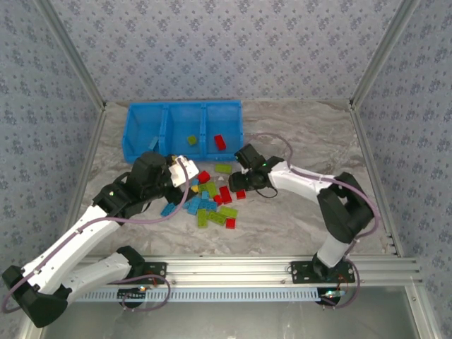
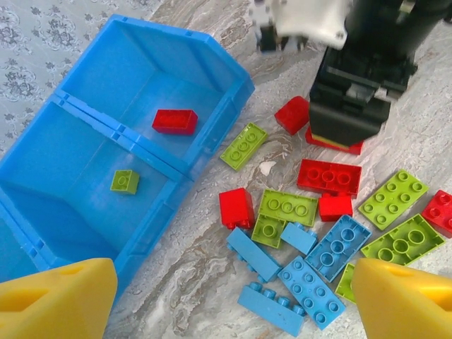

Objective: Sort the legos into containers by color

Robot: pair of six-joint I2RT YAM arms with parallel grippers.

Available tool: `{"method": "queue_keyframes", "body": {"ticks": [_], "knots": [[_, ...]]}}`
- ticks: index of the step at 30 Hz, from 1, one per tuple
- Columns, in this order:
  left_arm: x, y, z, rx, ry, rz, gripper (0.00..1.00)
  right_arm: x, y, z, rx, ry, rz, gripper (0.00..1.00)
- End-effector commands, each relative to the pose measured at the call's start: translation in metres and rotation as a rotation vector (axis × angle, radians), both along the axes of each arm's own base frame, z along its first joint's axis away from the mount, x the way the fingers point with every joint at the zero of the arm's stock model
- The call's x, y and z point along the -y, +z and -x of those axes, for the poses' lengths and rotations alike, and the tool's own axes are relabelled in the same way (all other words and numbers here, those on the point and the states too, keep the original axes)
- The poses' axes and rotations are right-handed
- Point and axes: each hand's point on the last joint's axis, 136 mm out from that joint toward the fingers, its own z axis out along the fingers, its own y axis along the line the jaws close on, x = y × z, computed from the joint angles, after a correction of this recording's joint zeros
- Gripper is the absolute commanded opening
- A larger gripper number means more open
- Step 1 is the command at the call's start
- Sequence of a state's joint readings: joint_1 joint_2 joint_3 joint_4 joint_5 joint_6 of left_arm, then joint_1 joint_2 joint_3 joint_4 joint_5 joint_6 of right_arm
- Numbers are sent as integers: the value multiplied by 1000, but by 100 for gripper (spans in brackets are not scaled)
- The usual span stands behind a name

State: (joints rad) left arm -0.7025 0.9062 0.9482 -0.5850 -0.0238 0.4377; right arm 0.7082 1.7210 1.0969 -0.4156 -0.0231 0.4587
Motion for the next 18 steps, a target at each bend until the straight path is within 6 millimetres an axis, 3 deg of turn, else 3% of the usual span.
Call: {"method": "queue_keyframes", "body": {"ticks": [1,2,5,9,14,18], "knots": [[1,1,-2,12,-5,-13,87,-3,-20,2,-64,-17,35,65],[1,-1,-1,9,-7,-19,88,-2,-25,2,-71,-18,49,64],[1,-10,4,-8,-45,-56,93,3,-37,1,-86,-30,86,46],[13,-15,21,-44,-158,-44,99,10,-25,2,-64,-47,91,25],[20,-22,39,-19,-303,-48,99,4,48,-7,122,-29,-3,22],[21,-21,42,36,-339,-38,99,-28,124,-27,368,80,-88,23]]}}
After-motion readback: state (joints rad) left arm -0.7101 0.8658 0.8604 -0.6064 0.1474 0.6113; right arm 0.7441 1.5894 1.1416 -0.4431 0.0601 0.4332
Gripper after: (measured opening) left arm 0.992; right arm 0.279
